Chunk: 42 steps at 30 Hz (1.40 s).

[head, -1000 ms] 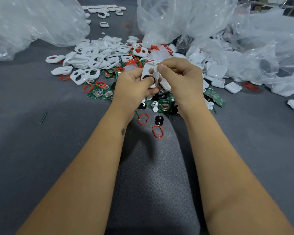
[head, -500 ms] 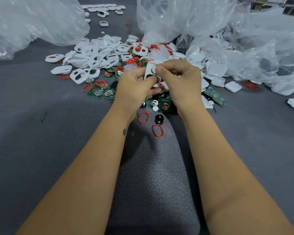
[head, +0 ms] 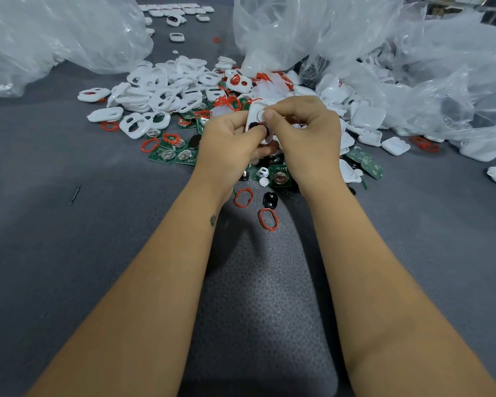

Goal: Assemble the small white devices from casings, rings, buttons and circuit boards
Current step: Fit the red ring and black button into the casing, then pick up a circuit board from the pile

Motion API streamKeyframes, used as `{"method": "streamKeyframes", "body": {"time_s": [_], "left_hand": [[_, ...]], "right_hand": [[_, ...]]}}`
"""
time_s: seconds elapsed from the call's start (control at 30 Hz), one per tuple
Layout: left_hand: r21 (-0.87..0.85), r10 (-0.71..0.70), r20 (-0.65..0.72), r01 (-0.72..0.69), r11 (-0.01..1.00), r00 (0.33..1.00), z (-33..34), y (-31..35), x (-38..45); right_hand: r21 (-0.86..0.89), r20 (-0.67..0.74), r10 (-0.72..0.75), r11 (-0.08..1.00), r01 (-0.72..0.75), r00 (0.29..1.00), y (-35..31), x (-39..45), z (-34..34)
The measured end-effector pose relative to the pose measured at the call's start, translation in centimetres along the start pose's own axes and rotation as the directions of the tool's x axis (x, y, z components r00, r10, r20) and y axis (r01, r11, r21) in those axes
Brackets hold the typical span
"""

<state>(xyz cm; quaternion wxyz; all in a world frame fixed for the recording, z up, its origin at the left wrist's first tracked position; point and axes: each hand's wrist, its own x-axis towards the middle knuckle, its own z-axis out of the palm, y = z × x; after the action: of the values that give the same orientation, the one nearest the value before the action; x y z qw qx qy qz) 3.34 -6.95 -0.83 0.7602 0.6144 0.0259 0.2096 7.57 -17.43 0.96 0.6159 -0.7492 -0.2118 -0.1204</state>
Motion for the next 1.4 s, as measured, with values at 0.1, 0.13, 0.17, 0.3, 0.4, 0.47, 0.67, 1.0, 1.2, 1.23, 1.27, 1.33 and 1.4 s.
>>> {"method": "streamKeyframes", "body": {"time_s": [0.1, 0.13, 0.17, 0.3, 0.4, 0.47, 0.67, 1.0, 1.2, 1.23, 1.27, 1.33, 1.4], "left_hand": [[-0.012, 0.008, 0.014, -0.008, 1.0, 1.0, 0.0, -0.1, 0.0], [-0.019, 0.01, 0.018, -0.01, 1.0, 1.0, 0.0, -0.1, -0.1], [-0.023, 0.01, 0.021, -0.01, 1.0, 1.0, 0.0, -0.1, -0.1], [-0.007, -0.005, 0.007, 0.005, 1.0, 1.0, 0.1, -0.1, -0.1], [0.012, -0.015, 0.011, 0.015, 1.0, 1.0, 0.2, -0.2, -0.2], [0.017, -0.023, 0.019, 0.023, 1.0, 1.0, 0.2, -0.2, -0.2], [-0.002, -0.034, 0.02, 0.034, 0.999, 0.999, 0.2, 0.1, -0.4], [-0.133, -0.149, -0.08, 0.137, 0.982, 0.986, -0.1, 1.0, -0.1], [-0.355, -0.229, -0.209, 0.145, 0.924, 0.951, -1.3, 1.1, 0.3], [-0.376, -0.233, -0.222, 0.138, 0.916, 0.947, -1.3, 1.1, 0.4], [-0.389, -0.237, -0.234, 0.132, 0.912, 0.943, -1.2, 1.1, 0.4], [-0.4, -0.243, -0.254, 0.127, 0.908, 0.936, -1.1, 1.0, 0.5], [-0.4, -0.24, -0.266, 0.12, 0.909, 0.933, -1.1, 0.9, 0.5]], "right_hand": [[-0.036, -0.006, 0.001, 0.999, -0.001, 1.0, 0.0, -0.1, 0.1], [-0.054, -0.011, -0.002, 0.999, 0.002, 1.0, 0.0, -0.1, 0.2], [-0.072, -0.016, -0.006, 0.997, 0.005, 1.0, 0.0, -0.1, 0.2], [-0.1, -0.05, -0.011, 0.995, 0.006, 0.999, -0.1, -0.2, 0.4], [-0.066, -0.066, 0.002, 0.998, -0.007, 0.998, -0.1, -0.3, 0.5], [-0.049, -0.039, 0.039, 0.998, -0.041, 0.998, -0.1, -0.2, 0.5], [0.075, 0.068, 0.203, 0.975, -0.208, 0.977, -0.2, -0.1, 0.5], [0.181, 0.009, 0.177, 0.968, -0.175, 0.984, -0.2, 0.0, 0.4], [0.156, -0.288, 0.28, 0.957, -0.243, 0.916, 0.6, 1.1, -1.6], [0.115, -0.337, 0.281, 0.96, -0.257, 0.899, 0.8, 1.2, -2.0], [0.072, -0.368, 0.28, 0.959, -0.273, 0.887, 1.0, 1.3, -2.3], [-0.018, -0.376, 0.271, 0.954, -0.3, 0.886, 1.2, 1.5, -2.8], [-0.156, -0.343, 0.238, 0.94, -0.305, 0.909, 1.5, 1.6, -2.8]]}}
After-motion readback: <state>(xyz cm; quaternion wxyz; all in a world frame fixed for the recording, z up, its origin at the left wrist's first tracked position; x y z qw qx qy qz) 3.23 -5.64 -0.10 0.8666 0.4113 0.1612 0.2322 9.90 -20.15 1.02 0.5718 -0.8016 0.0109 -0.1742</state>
